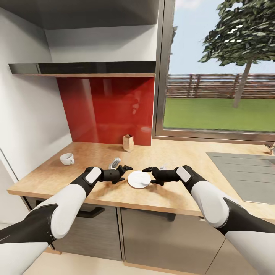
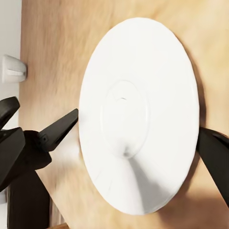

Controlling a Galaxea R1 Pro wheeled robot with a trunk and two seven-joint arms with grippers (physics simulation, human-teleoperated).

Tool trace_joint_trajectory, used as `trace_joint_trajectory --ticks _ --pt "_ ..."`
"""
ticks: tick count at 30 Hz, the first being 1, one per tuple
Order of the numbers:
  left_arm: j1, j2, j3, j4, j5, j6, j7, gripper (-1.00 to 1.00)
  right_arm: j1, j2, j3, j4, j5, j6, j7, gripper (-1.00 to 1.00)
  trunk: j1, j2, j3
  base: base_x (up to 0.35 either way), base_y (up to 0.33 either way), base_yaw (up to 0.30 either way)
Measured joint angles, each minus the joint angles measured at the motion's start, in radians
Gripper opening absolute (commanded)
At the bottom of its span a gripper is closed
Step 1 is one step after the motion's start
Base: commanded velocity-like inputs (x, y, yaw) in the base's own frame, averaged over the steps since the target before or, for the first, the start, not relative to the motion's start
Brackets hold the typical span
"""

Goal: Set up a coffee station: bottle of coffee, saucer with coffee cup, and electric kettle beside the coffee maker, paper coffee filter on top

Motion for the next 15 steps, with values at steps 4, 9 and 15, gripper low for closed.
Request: trace_joint_trajectory --ticks 4,9,15 --pt "0.000 -0.011 0.000 0.000 0.000 0.000 0.000 1.00 0.000 0.001 0.000 0.000 -0.001 0.000 0.000 1.00 0.000 0.000 0.000 0.000 0.000 0.000" --pt "0.000 -0.025 0.000 0.000 0.000 0.000 0.000 1.00 0.000 0.006 0.000 0.000 0.000 0.000 0.000 1.00 0.000 0.000 0.000 0.000 0.000 0.000" --pt "0.000 -0.029 -0.001 0.000 0.000 0.000 0.000 1.00 0.000 0.007 0.000 0.000 0.000 0.000 0.000 1.00 0.000 0.000 0.000 0.000 0.000 0.000"
